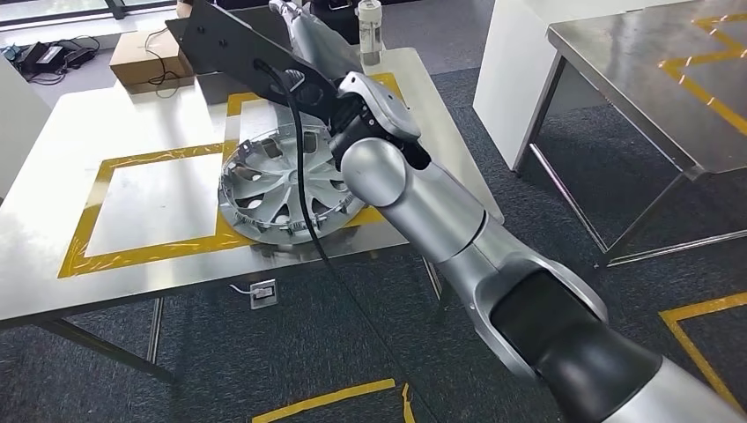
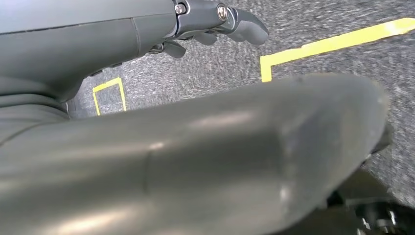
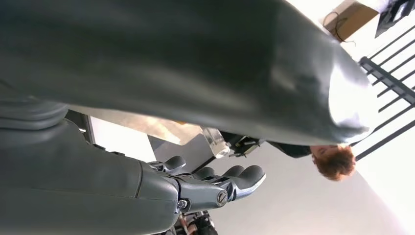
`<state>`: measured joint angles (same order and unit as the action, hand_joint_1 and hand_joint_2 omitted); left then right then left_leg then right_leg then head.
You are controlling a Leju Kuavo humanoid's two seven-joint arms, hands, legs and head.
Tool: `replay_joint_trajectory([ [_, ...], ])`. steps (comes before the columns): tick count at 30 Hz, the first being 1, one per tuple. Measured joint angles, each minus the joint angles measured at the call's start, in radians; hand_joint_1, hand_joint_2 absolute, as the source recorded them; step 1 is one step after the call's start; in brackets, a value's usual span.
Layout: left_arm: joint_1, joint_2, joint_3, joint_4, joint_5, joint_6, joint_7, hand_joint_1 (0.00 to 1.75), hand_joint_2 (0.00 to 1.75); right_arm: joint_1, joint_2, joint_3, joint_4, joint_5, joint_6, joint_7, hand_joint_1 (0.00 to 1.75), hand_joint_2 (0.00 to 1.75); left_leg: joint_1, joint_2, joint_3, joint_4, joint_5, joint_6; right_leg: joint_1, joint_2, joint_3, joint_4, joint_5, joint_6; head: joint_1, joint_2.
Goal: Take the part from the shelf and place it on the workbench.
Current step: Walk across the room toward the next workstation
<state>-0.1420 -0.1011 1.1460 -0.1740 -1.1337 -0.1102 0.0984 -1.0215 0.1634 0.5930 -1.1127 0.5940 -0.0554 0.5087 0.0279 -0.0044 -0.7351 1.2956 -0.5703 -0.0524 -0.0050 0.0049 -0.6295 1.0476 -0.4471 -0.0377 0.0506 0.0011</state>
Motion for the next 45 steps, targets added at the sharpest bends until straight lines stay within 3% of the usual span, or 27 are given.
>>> replay_joint_trajectory([
  [2, 0.000, 0.000, 0.000, 0.000, -0.001, 0.002, 0.000, 0.00, 0.00, 0.017, -0.006, -0.010, -0.017, -0.019, 0.005, 0.000, 0.00, 0.00, -0.007, 0.000, 0.057, -0.036, 0.027, 0.013, 0.008, 0.000, -0.025, 0.000, 0.020, -0.001, 0.000, 0.000],
  [4, 0.001, 0.000, 0.000, 0.000, -0.004, 0.003, 0.001, 0.00, 0.00, 0.040, -0.016, -0.025, -0.051, -0.045, 0.012, 0.000, 0.00, 0.00, -0.017, -0.001, 0.156, -0.165, 0.043, 0.030, 0.012, 0.001, -0.043, 0.001, 0.037, 0.003, 0.001, 0.000],
  [6, 0.005, 0.001, 0.000, 0.000, -0.007, 0.003, 0.002, 0.00, 0.00, 0.069, -0.030, -0.040, -0.093, -0.059, 0.017, 0.000, 0.00, 0.00, -0.027, -0.002, 0.210, -0.246, 0.037, 0.039, 0.012, -0.002, -0.047, -0.001, 0.052, 0.013, 0.001, 0.000],
  [9, 0.015, 0.000, 0.000, 0.000, -0.009, 0.004, 0.002, 0.00, 0.00, 0.100, -0.052, -0.052, -0.139, -0.064, 0.022, 0.000, 0.00, 0.00, -0.031, 0.001, 0.205, -0.264, 0.057, 0.055, 0.008, -0.002, -0.049, -0.007, 0.068, 0.032, 0.000, 0.000],
  [10, 0.017, 0.000, 0.000, 0.000, -0.009, 0.004, 0.002, 0.00, 0.00, 0.105, -0.058, -0.056, -0.150, -0.065, 0.023, 0.000, 0.00, 0.00, -0.029, 0.004, 0.199, -0.269, 0.069, 0.062, 0.007, -0.001, -0.056, 0.002, 0.054, 0.037, 0.000, 0.000],
  [12, 0.018, 0.000, 0.000, 0.000, -0.010, 0.005, 0.001, 0.00, 0.00, 0.113, -0.069, -0.061, -0.167, -0.066, 0.024, 0.000, 0.00, 0.00, -0.024, 0.010, 0.179, -0.278, 0.095, 0.073, 0.004, 0.000, -0.082, 0.075, -0.025, 0.046, 0.003, 0.000],
  [14, 0.018, 0.000, 0.000, -0.001, -0.010, 0.005, 0.000, 0.00, 0.00, 0.125, -0.078, -0.064, -0.181, -0.066, 0.024, 0.000, 0.00, 0.00, -0.024, 0.011, 0.149, -0.278, 0.120, 0.076, 0.002, -0.001, -0.110, 0.196, -0.111, 0.053, 0.003, 0.000],
  [15, 0.019, -0.001, 0.000, -0.001, -0.010, 0.005, -0.001, 0.00, 0.00, 0.136, -0.083, -0.066, -0.190, -0.063, 0.024, 0.000, 0.00, 0.00, -0.024, 0.012, 0.133, -0.277, 0.132, 0.076, 0.002, -0.001, -0.113, 0.242, -0.125, 0.055, 0.003, 0.000],
  [16, 0.020, -0.001, 0.000, 0.000, -0.010, 0.005, -0.003, 0.00, 0.00, 0.149, -0.088, -0.069, -0.199, -0.061, 0.024, 0.000, 0.00, 0.00, -0.024, 0.013, 0.117, -0.276, 0.143, 0.075, 0.002, -0.001, -0.102, 0.259, -0.117, 0.055, 0.003, 0.000],
  [18, 0.020, -0.003, 0.000, 0.000, -0.010, 0.005, -0.007, 0.00, 0.00, 0.170, -0.098, -0.080, -0.220, -0.055, 0.023, 0.000, 0.00, 0.00, -0.022, 0.013, 0.085, -0.270, 0.165, 0.071, 0.001, -0.002, -0.030, 0.197, -0.073, 0.055, 0.004, 0.000],
  [20, 0.019, -0.004, 0.000, 0.000, -0.010, 0.005, -0.011, 0.00, 0.00, 0.184, -0.109, -0.095, -0.238, -0.050, 0.021, 0.000, 0.00, 0.00, -0.022, 0.012, 0.062, -0.263, 0.182, 0.061, 0.005, -0.005, 0.068, 0.067, -0.074, 0.049, 0.003, 0.000],
  [21, 0.019, -0.004, 0.000, 0.000, -0.011, 0.005, -0.012, 0.00, 0.00, 0.190, -0.115, -0.103, -0.244, -0.049, 0.020, 0.000, 0.00, 0.00, -0.023, 0.012, 0.058, -0.260, 0.190, 0.055, 0.007, -0.006, 0.099, 0.019, -0.085, 0.042, 0.005, 0.000],
  [22, 0.018, -0.004, 0.000, 0.000, -0.012, 0.005, -0.012, 0.00, 0.00, 0.198, -0.121, -0.113, -0.248, -0.048, 0.020, 0.000, 0.00, 0.00, -0.023, 0.012, 0.057, -0.261, 0.198, 0.049, 0.010, -0.006, 0.110, -0.006, -0.095, 0.034, 0.005, 0.000],
  [24, 0.017, -0.004, 0.000, 0.000, -0.016, 0.005, -0.010, 0.00, 0.00, 0.218, -0.133, -0.136, -0.250, -0.051, 0.033, 0.000, 0.00, 0.00, -0.021, 0.011, 0.057, -0.268, 0.213, 0.036, 0.011, -0.006, 0.102, -0.015, -0.082, 0.016, 0.008, 0.000],
  [25, 0.017, -0.004, 0.000, 0.000, -0.016, 0.005, -0.010, 0.00, 0.00, 0.228, -0.138, -0.149, -0.247, -0.054, 0.047, 0.000, 0.00, 0.00, -0.020, 0.010, 0.051, -0.264, 0.205, 0.032, 0.011, -0.007, 0.095, -0.017, -0.070, 0.009, 0.008, 0.000],
  [26, 0.017, -0.003, 0.000, 0.000, -0.017, 0.005, -0.009, 0.00, 0.00, 0.236, -0.143, -0.161, -0.243, -0.056, 0.061, 0.000, 0.00, 0.00, -0.019, 0.008, 0.040, -0.244, 0.177, 0.029, 0.011, -0.007, 0.086, -0.021, -0.057, 0.002, 0.008, 0.000],
  [29, 0.018, -0.003, 0.000, 0.000, -0.019, 0.005, -0.009, 0.00, 0.00, 0.250, -0.162, -0.198, -0.188, -0.058, 0.085, 0.000, 0.00, 0.00, -0.018, 0.004, -0.007, -0.082, 0.037, 0.027, 0.012, -0.009, 0.047, -0.024, -0.018, -0.007, 0.005, 0.000],
  [30, 0.019, -0.003, 0.000, 0.000, -0.020, 0.005, -0.008, 0.00, 0.00, 0.258, -0.171, -0.212, -0.153, -0.058, 0.085, 0.000, 0.00, 0.00, -0.018, 0.004, -0.014, -0.027, 0.015, 0.027, 0.015, -0.009, 0.033, -0.023, -0.006, -0.007, 0.005, 0.000],
  [32, 0.019, -0.003, 0.000, 0.000, -0.021, 0.006, -0.008, 0.00, 0.00, 0.276, -0.186, -0.234, -0.088, -0.057, 0.076, 0.000, 0.00, 0.00, -0.019, 0.004, -0.005, 0.023, 0.021, 0.029, 0.019, -0.012, 0.009, -0.022, 0.014, -0.006, 0.005, 0.000],
  [35, 0.020, -0.003, 0.000, 0.000, -0.020, 0.006, -0.008, 0.00, 0.00, 0.286, -0.193, -0.243, -0.059, -0.057, 0.070, 0.000, 0.00, 0.00, -0.019, 0.004, 0.011, 0.020, 0.041, 0.031, 0.021, -0.013, -0.002, -0.022, 0.023, -0.005, 0.005, 0.000],
  [36, 0.020, -0.003, 0.000, 0.000, -0.019, 0.006, -0.008, 0.00, 0.00, 0.295, -0.199, -0.252, -0.030, -0.060, 0.063, 0.000, 0.00, 0.00, -0.019, 0.003, 0.040, -0.013, 0.054, 0.033, 0.021, -0.013, -0.011, -0.022, 0.030, -0.003, 0.005, 0.000],
  [39, 0.029, -0.004, 0.015, 0.000, 0.004, 0.008, -0.026, 0.00, 0.00, 0.402, -0.241, -0.326, 0.231, -0.124, 0.035, 0.000, 0.00, 0.00, -0.029, -0.011, 0.198, -0.224, 0.052, 0.054, 0.021, -0.021, -0.037, -0.026, 0.073, 0.021, 0.004, 0.000],
  [40, 0.034, -0.004, 0.021, 0.000, 0.011, 0.010, -0.029, 0.00, 0.00, 0.446, -0.252, -0.350, 0.319, -0.154, 0.036, 0.000, 0.00, 0.00, -0.031, -0.014, 0.222, -0.267, 0.045, 0.063, 0.020, -0.023, -0.038, -0.029, 0.084, 0.031, 0.003, 0.000],
  [41, 0.038, -0.005, 0.024, 0.001, 0.012, 0.012, -0.029, 0.00, 0.00, 0.480, -0.257, -0.367, 0.382, -0.177, 0.042, -0.001, 0.00, 0.00, -0.031, -0.013, 0.219, -0.272, 0.054, 0.071, 0.017, -0.022, -0.039, -0.026, 0.079, 0.038, 0.002, 0.000],
  [42, 0.040, -0.005, 0.027, 0.001, 0.012, 0.013, -0.026, 0.00, 0.00, 0.515, -0.260, -0.386, 0.437, -0.197, 0.048, 0.000, 0.00, 0.00, -0.030, -0.013, 0.214, -0.277, 0.066, 0.079, 0.015, -0.019, -0.045, -0.012, 0.057, 0.045, 0.003, 0.000],
  [43, 0.042, -0.006, 0.029, 0.001, 0.011, 0.015, -0.023, 0.00, 0.00, 0.552, -0.265, -0.406, 0.488, -0.212, 0.050, 0.001, 0.00, 0.00, -0.028, -0.013, 0.205, -0.281, 0.079, 0.086, 0.012, -0.015, -0.056, 0.021, 0.015, 0.051, 0.004, 0.000],
  [45, 0.045, -0.006, 0.032, 0.000, 0.010, 0.019, -0.020, 0.00, 0.00, 0.621, -0.272, -0.439, 0.572, -0.226, 0.047, 0.004, 0.00, 0.00, -0.029, -0.016, 0.178, -0.281, 0.104, 0.093, 0.006, -0.009, -0.086, 0.136, -0.093, 0.061, 0.008, 0.000],
])
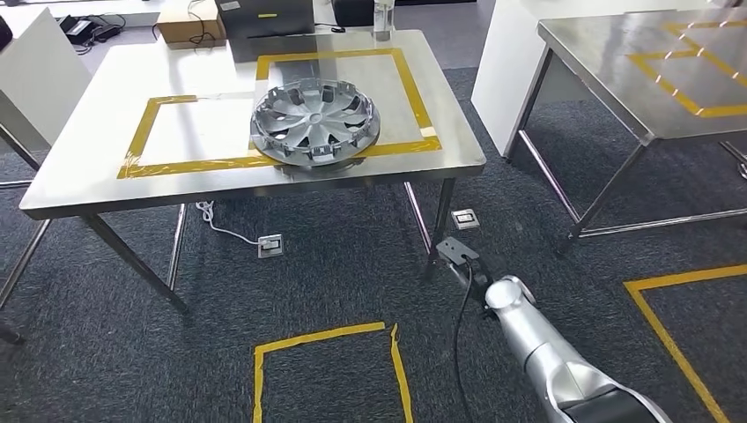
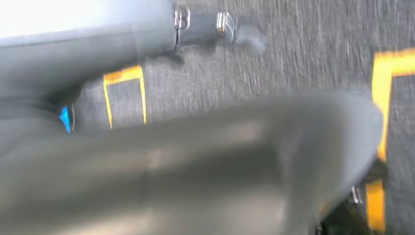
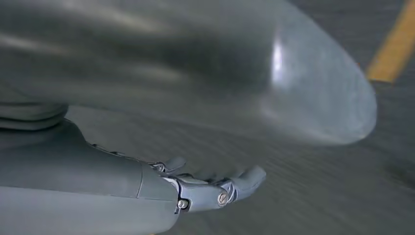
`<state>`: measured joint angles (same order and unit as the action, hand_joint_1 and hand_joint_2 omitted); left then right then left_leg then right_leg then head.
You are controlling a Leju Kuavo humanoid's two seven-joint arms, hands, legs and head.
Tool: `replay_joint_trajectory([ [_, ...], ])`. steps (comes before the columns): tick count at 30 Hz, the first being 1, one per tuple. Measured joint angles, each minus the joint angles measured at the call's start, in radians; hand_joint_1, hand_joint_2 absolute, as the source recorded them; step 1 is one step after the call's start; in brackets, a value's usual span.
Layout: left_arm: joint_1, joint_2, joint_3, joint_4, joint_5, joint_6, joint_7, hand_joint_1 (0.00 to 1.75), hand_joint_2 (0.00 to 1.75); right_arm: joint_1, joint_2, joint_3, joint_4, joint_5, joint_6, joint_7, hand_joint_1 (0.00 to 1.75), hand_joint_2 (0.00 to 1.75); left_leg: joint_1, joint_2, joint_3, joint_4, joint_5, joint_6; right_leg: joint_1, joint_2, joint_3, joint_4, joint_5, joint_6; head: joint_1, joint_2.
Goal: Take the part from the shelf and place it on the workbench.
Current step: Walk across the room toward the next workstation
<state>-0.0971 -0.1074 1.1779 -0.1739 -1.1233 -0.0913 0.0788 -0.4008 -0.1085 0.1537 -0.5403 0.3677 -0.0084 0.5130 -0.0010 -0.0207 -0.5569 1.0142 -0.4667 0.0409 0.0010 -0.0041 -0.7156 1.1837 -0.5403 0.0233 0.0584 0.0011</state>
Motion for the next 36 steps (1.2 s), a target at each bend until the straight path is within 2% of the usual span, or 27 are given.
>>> replay_joint_trajectory([
  [1, 0.002, 0.000, 0.000, 0.000, 0.000, 0.002, 0.001, 0.00, 0.00, 0.025, -0.002, -0.011, 0.030, -0.002, -0.001, 0.000, 0.00, 0.00, -0.001, 0.000, -0.018, 0.002, 0.012, -0.001, -0.002, 0.001, -0.012, 0.061, -0.034, 0.003, 0.000, 0.000],
  [2, 0.005, -0.001, 0.000, 0.000, -0.001, 0.003, 0.003, 0.00, 0.00, 0.042, -0.003, -0.018, 0.053, -0.002, 0.000, 0.000, 0.00, 0.00, -0.001, 0.002, -0.038, 0.005, 0.024, -0.003, -0.004, 0.002, -0.013, 0.101, -0.042, 0.006, 0.000, 0.000],
  [3, 0.006, -0.001, 0.001, 0.000, -0.001, 0.004, 0.004, 0.00, 0.00, 0.050, -0.003, -0.023, 0.072, -0.001, 0.002, 0.000, 0.00, 0.00, -0.002, 0.006, -0.058, 0.008, 0.034, -0.005, -0.006, 0.002, 0.001, 0.110, -0.030, 0.008, 0.000, 0.000],
  [5, 0.005, -0.003, 0.001, 0.000, -0.002, 0.005, 0.007, 0.00, 0.00, 0.056, -0.004, -0.034, 0.102, -0.003, 0.009, 0.000, 0.00, 0.00, 0.000, 0.017, -0.093, 0.019, 0.052, -0.012, -0.011, 0.001, 0.086, 0.025, 0.011, 0.013, 0.000, 0.000],
  [6, 0.005, -0.003, 0.001, 0.000, -0.002, 0.005, 0.008, 0.00, 0.00, 0.062, -0.004, -0.042, 0.117, -0.008, 0.016, 0.000, 0.00, 0.00, 0.000, 0.020, -0.106, 0.025, 0.059, -0.017, -0.011, -0.001, 0.139, -0.045, 0.009, 0.012, 0.001, 0.000],
  [8, 0.004, -0.004, 0.001, 0.000, -0.003, 0.008, 0.013, 0.00, 0.00, 0.095, -0.003, -0.065, 0.153, -0.023, 0.038, -0.009, 0.00, 0.00, 0.000, 0.020, -0.111, 0.032, 0.069, -0.027, -0.009, -0.003, 0.204, -0.135, -0.009, -0.003, 0.003, 0.000],
  [9, 0.004, -0.005, 0.002, 0.000, -0.002, 0.010, 0.015, 0.00, 0.00, 0.123, -0.001, -0.078, 0.174, -0.029, 0.051, -0.019, 0.00, 0.00, 0.000, 0.017, -0.108, 0.032, 0.073, -0.033, -0.006, -0.003, 0.213, -0.149, -0.016, -0.013, 0.003, 0.000],
  [11, 0.006, -0.005, 0.007, 0.000, 0.004, 0.014, 0.021, 0.00, 0.00, 0.193, 0.012, -0.103, 0.219, -0.053, 0.083, -0.033, 0.00, 0.00, 0.002, 0.012, -0.105, 0.030, 0.077, -0.046, -0.005, -0.008, 0.211, -0.153, -0.007, -0.032, 0.003, 0.000],
  [12, 0.008, -0.005, 0.011, 0.000, 0.010, 0.017, 0.023, 0.00, 0.00, 0.228, 0.022, -0.117, 0.238, -0.074, 0.094, -0.030, 0.00, 0.00, 0.004, 0.011, -0.110, 0.040, 0.060, -0.052, -0.004, -0.010, 0.206, -0.154, 0.003, -0.041, 0.003, 0.000],
  [14, 0.012, -0.004, 0.022, 0.000, 0.024, 0.021, 0.023, 0.00, 0.00, 0.289, 0.042, -0.158, 0.269, -0.136, 0.099, -0.011, 0.00, 0.00, 0.005, 0.012, -0.130, 0.109, -0.030, -0.059, -0.005, -0.014, 0.184, -0.157, 0.025, -0.054, 0.001, 0.000],
  [16, 0.011, -0.004, 0.032, 0.000, 0.033, 0.023, 0.017, 0.00, 0.00, 0.330, 0.058, -0.209, 0.290, -0.190, 0.094, -0.002, 0.00, 0.00, 0.005, 0.013, -0.148, 0.223, -0.127, -0.066, -0.004, -0.012, 0.155, -0.155, 0.047, -0.059, -0.001, 0.000],
  [17, 0.010, -0.004, 0.036, 0.000, 0.034, 0.023, 0.015, 0.00, 0.00, 0.342, 0.064, -0.232, 0.299, -0.210, 0.093, -0.004, 0.00, 0.44, 0.005, 0.013, -0.147, 0.268, -0.144, -0.069, -0.004, -0.012, 0.139, -0.155, 0.058, -0.059, -0.001, 0.000],
  [18, 0.010, -0.004, 0.039, 0.000, 0.035, 0.023, 0.013, 0.00, 0.00, 0.350, 0.069, -0.255, 0.307, -0.226, 0.092, -0.004, 0.00, 0.87, 0.005, 0.013, -0.134, 0.287, -0.137, -0.069, -0.003, -0.011, 0.123, -0.154, 0.070, -0.057, -0.001, 0.000],
  [19, 0.009, -0.004, 0.041, 0.000, 0.035, 0.023, 0.010, 0.00, 0.00, 0.356, 0.072, -0.276, 0.313, -0.242, 0.091, -0.004, 0.00, 1.31, 0.005, 0.013, -0.105, 0.275, -0.114, -0.068, -0.002, -0.010, 0.107, -0.153, 0.081, -0.056, -0.001, 0.000],
  [20, 0.009, -0.004, 0.042, 0.000, 0.035, 0.023, 0.008, 0.00, 0.00, 0.360, 0.075, -0.297, 0.317, -0.256, 0.089, -0.004, 0.00, 1.75, 0.005, 0.013, -0.059, 0.229, -0.089, -0.064, -0.002, -0.008, 0.094, -0.151, 0.092, -0.053, -0.001, 0.000],
  [22, 0.006, -0.004, 0.043, 0.000, 0.031, 0.024, 0.005, 0.00, 0.00, 0.365, 0.083, -0.329, 0.322, -0.263, 0.086, -0.004, 0.00, 1.75, 0.001, 0.010, 0.054, 0.086, -0.086, -0.054, -0.001, -0.006, 0.077, -0.150, 0.112, -0.045, 0.000, 0.000],
  [23, 0.005, -0.005, 0.043, 0.000, 0.026, 0.025, 0.004, 0.00, 0.00, 0.366, 0.086, -0.337, 0.324, -0.255, 0.081, -0.004, 0.00, 1.75, -0.002, 0.009, 0.093, 0.029, -0.095, -0.049, -0.002, -0.006, 0.076, -0.151, 0.121, -0.040, 0.001, 0.000],
  [24, 0.004, -0.006, 0.043, 0.000, 0.019, 0.025, 0.006, 0.00, 0.00, 0.366, 0.090, -0.341, 0.325, -0.244, 0.076, -0.005, 0.00, 1.75, -0.007, 0.008, 0.113, -0.005, -0.105, -0.044, -0.004, -0.005, 0.076, -0.153, 0.130, -0.034, 0.000, 0.000],
  [26, 0.003, -0.010, 0.043, 0.000, 0.001, 0.023, 0.010, 0.00, 0.00, 0.366, 0.097, -0.342, 0.327, -0.220, 0.064, -0.008, 0.00, 1.75, -0.011, 0.011, 0.110, -0.019, -0.092, -0.032, -0.010, -0.003, 0.077, -0.158, 0.145, -0.020, -0.005, 0.000],
  [27, 0.003, -0.012, 0.043, 0.000, -0.006, 0.023, 0.013, 0.00, 0.00, 0.366, 0.101, -0.342, 0.329, -0.214, 0.063, -0.012, 0.00, 1.75, -0.012, 0.013, 0.102, -0.022, -0.082, -0.024, -0.013, -0.001, 0.072, -0.154, 0.137, -0.014, -0.007, 0.000],
  [28, 0.003, -0.013, 0.042, 0.000, -0.012, 0.022, 0.016, 0.00, 0.00, 0.367, 0.104, -0.343, 0.330, -0.209, 0.062, -0.016, 0.00, 1.75, -0.010, 0.016, 0.092, -0.025, -0.070, -0.015, -0.014, 0.001, 0.064, -0.136, 0.109, -0.009, -0.006, 0.000],
  [29, 0.003, -0.014, 0.042, 0.000, -0.018, 0.022, 0.018, 0.00, 0.00, 0.367, 0.107, -0.343, 0.331, -0.205, 0.063, -0.019, 0.00, 1.75, -0.009, 0.019, 0.078, -0.026, -0.056, -0.009, -0.015, 0.003, 0.051, -0.098, 0.063, -0.006, -0.006, 0.000],
  [31, 0.003, -0.014, 0.039, 0.000, -0.032, 0.022, 0.021, 0.00, 0.00, 0.366, 0.111, -0.343, 0.332, -0.197, 0.063, -0.021, 0.00, 1.75, -0.010, 0.023, 0.046, -0.024, -0.032, -0.003, -0.015, 0.003, 0.023, 0.021, -0.040, 0.000, -0.004, 0.000],
  [32, 0.003, -0.014, 0.037, 0.000, -0.041, 0.022, 0.021, 0.00, 0.00, 0.365, 0.112, -0.342, 0.332, -0.192, 0.062, -0.021, 0.00, 1.75, -0.011, 0.024, 0.029, -0.021, -0.020, -0.003, -0.015, 0.003, 0.017, 0.078, -0.064, 0.002, -0.004, 0.000],
  [33, 0.003, -0.014, 0.032, 0.000, -0.051, 0.022, 0.017, 0.00, 0.00, 0.365, 0.113, -0.342, 0.332, -0.188, 0.061, -0.021, 0.00, 1.75, -0.011, 0.026, 0.012, -0.016, -0.009, -0.003, -0.015, 0.003, 0.022, 0.112, -0.062, 0.003, -0.004, 0.000],
  [34, 0.003, -0.014, 0.028, 0.000, -0.058, 0.022, 0.012, 0.00, 0.00, 0.365, 0.114, -0.342, 0.333, -0.185, 0.061, -0.021, 0.00, 1.75, -0.010, 0.027, -0.007, -0.010, 0.001, -0.005, -0.015, 0.003, 0.041, 0.116, -0.041, 0.004, -0.004, 0.000],
  [36, 0.003, -0.016, 0.019, 0.000, -0.066, 0.020, -0.002, 0.00, 0.00, 0.364, 0.117, -0.342, 0.333, -0.178, 0.062, -0.021, 0.00, 1.75, -0.009, 0.028, -0.043, 0.006, 0.019, -0.012, -0.015, 0.003, 0.128, 0.023, 0.004, 0.002, -0.004, 0.000],
])
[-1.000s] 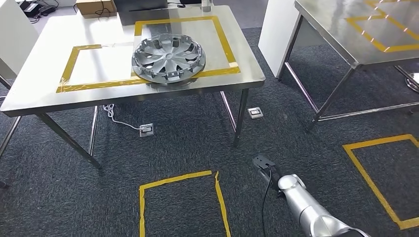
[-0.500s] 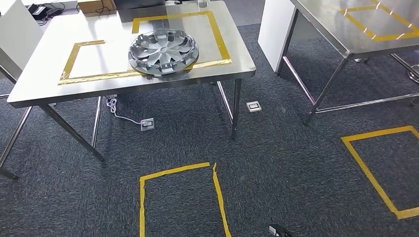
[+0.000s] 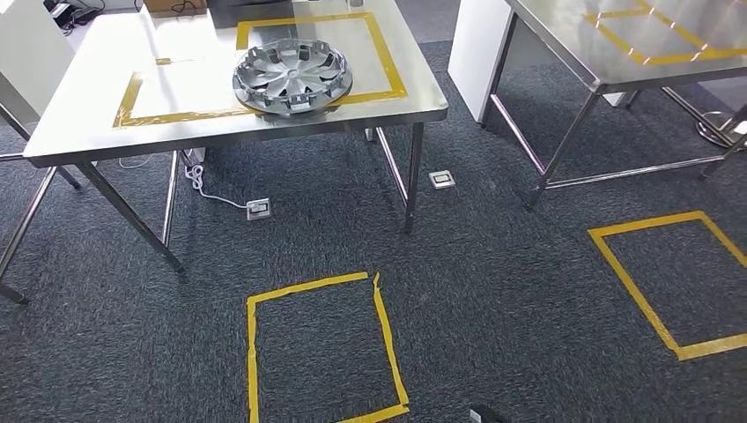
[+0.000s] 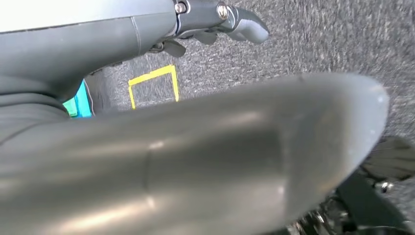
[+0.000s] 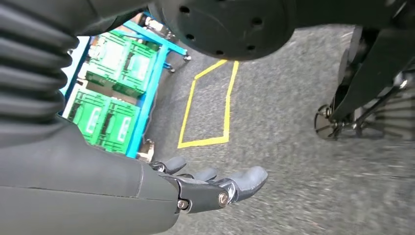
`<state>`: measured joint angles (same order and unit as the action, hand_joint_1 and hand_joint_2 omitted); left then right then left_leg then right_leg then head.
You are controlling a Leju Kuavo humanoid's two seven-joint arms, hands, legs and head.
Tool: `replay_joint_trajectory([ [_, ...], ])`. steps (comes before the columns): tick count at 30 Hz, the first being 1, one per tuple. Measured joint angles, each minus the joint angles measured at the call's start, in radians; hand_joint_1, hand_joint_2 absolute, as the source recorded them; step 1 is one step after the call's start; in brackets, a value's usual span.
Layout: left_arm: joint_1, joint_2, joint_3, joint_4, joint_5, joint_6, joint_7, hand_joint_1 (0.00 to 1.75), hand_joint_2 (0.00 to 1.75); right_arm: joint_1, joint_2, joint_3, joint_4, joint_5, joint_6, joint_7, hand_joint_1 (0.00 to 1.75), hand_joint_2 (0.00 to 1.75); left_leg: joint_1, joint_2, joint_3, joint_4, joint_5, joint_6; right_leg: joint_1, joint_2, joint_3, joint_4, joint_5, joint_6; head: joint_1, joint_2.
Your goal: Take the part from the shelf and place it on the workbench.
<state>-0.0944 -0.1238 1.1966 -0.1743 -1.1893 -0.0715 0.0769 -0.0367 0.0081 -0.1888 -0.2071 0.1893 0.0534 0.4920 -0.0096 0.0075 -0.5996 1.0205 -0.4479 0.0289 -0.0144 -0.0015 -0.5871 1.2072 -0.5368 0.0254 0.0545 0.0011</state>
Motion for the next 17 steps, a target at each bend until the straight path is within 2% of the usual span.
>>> replay_joint_trajectory([
  [2, -0.001, -0.002, -0.006, 0.000, -0.002, -0.002, -0.007, 0.00, 0.00, -0.002, 0.002, 0.000, 0.000, 0.007, 0.000, 0.000, 0.00, 1.75, -0.001, 0.001, -0.024, 0.015, 0.014, -0.011, 0.005, 0.000, 0.094, -0.134, -0.012, -0.009, 0.000, 0.000],
  [3, -0.001, -0.003, -0.007, 0.000, -0.002, -0.003, -0.008, 0.00, 0.00, -0.002, 0.002, 0.000, 0.001, 0.010, -0.001, -0.003, 0.00, 1.75, -0.001, 0.002, -0.029, 0.018, 0.021, -0.017, 0.007, 0.000, 0.117, -0.174, -0.026, -0.015, 0.001, 0.000],
  [4, -0.002, -0.004, -0.009, 0.000, -0.002, -0.004, -0.009, 0.00, 0.00, -0.002, 0.003, 0.000, 0.002, 0.012, -0.002, -0.006, 0.00, 1.75, -0.001, 0.003, -0.030, 0.018, 0.029, -0.022, 0.010, 0.000, 0.122, -0.190, -0.031, -0.021, 0.003, 0.000],
  [6, -0.002, -0.004, -0.010, 0.000, -0.002, -0.004, -0.009, 0.00, 0.00, -0.001, 0.005, 0.000, 0.004, 0.014, -0.003, -0.012, 0.00, 1.75, 0.002, 0.002, -0.034, 0.019, 0.036, -0.034, 0.010, -0.003, 0.108, -0.193, -0.015, -0.036, 0.006, 0.000],
  [7, -0.002, -0.005, -0.011, 0.000, -0.002, -0.004, -0.008, 0.00, 0.00, -0.001, 0.006, 0.000, 0.006, 0.015, -0.004, -0.013, 0.00, 1.75, 0.004, 0.001, -0.041, 0.032, 0.019, -0.040, 0.009, -0.005, 0.099, -0.194, -0.003, -0.044, 0.006, 0.000],
  [8, -0.001, -0.005, -0.011, 0.000, -0.002, -0.004, -0.008, 0.00, 0.00, -0.001, 0.007, 0.000, 0.006, 0.015, -0.004, -0.014, 0.00, 1.75, 0.006, -0.001, -0.053, 0.063, -0.018, -0.045, 0.008, -0.007, 0.087, -0.196, 0.009, -0.051, 0.005, 0.000],
  [9, -0.001, -0.005, -0.011, 0.000, -0.002, -0.004, -0.007, 0.00, 0.00, -0.001, 0.008, 0.000, 0.008, 0.015, -0.004, -0.015, 0.00, 1.75, 0.009, -0.002, -0.068, 0.111, -0.070, -0.049, 0.007, -0.008, 0.074, -0.197, 0.021, -0.056, 0.004, 0.000],
  [10, -0.001, -0.005, -0.011, 0.000, -0.001, -0.004, -0.006, 0.00, 0.00, -0.001, 0.008, 0.000, 0.008, 0.015, -0.005, -0.015, 0.00, 1.75, 0.011, -0.003, -0.081, 0.169, -0.119, -0.053, 0.007, -0.008, 0.059, -0.196, 0.033, -0.057, 0.004, 0.000],
  [11, -0.001, -0.006, -0.011, 0.000, 0.000, -0.004, -0.004, 0.00, 0.00, 0.000, 0.008, 0.000, 0.008, 0.016, -0.006, -0.014, 0.00, 1.75, 0.014, -0.003, -0.089, 0.225, -0.152, -0.057, 0.007, -0.009, 0.044, -0.196, 0.045, -0.057, 0.004, 0.000],
  [12, -0.002, -0.006, -0.011, 0.000, 0.002, -0.004, -0.001, 0.00, 0.00, 0.000, 0.008, 0.000, 0.008, 0.016, -0.007, -0.014, 0.00, 1.75, 0.016, -0.003, -0.088, 0.264, -0.160, -0.060, 0.008, -0.010, 0.029, -0.195, 0.057, -0.055, 0.004, 0.000],
  [13, -0.002, -0.006, -0.010, 0.000, 0.005, -0.004, 0.003, 0.00, 0.00, 0.000, 0.008, 0.000, 0.008, 0.017, -0.008, -0.014, 0.00, 1.75, 0.018, -0.003, -0.073, 0.278, -0.145, -0.061, 0.008, -0.010, 0.012, -0.194, 0.069, -0.053, 0.004, 0.000],
  [14, -0.002, -0.006, -0.010, 0.000, 0.008, -0.004, 0.007, 0.00, 0.00, 0.000, 0.008, 0.000, 0.008, 0.018, -0.009, -0.014, 0.00, 1.75, 0.020, -0.003, -0.045, 0.264, -0.117, -0.062, 0.007, -0.011, -0.005, -0.192, 0.081, -0.049, 0.004, 0.000],
  [15, -0.002, -0.006, -0.010, 0.000, 0.010, -0.004, 0.011, 0.00, 0.00, 0.000, 0.008, 0.000, 0.008, 0.018, -0.008, -0.014, 0.00, 1.75, 0.023, -0.003, -0.001, 0.220, -0.090, -0.063, 0.007, -0.011, -0.021, -0.190, 0.093, -0.045, 0.004, 0.000],
  [16, -0.003, -0.006, -0.010, 0.000, 0.012, -0.004, 0.016, 0.00, 0.00, 0.000, 0.008, 0.000, 0.008, 0.019, -0.005, -0.014, 0.00, 1.75, 0.024, -0.005, 0.053, 0.153, -0.084, -0.063, 0.008, -0.011, -0.034, -0.188, 0.104, -0.040, 0.004, 0.000],
  [17, -0.004, -0.006, -0.010, 0.000, 0.014, -0.004, 0.018, 0.00, 0.00, 0.000, 0.008, -0.001, 0.008, 0.019, -0.004, -0.014, 0.00, 1.75, 0.025, -0.006, 0.081, 0.117, -0.080, -0.063, 0.008, -0.011, -0.040, -0.186, 0.110, -0.037, 0.004, 0.000],
])
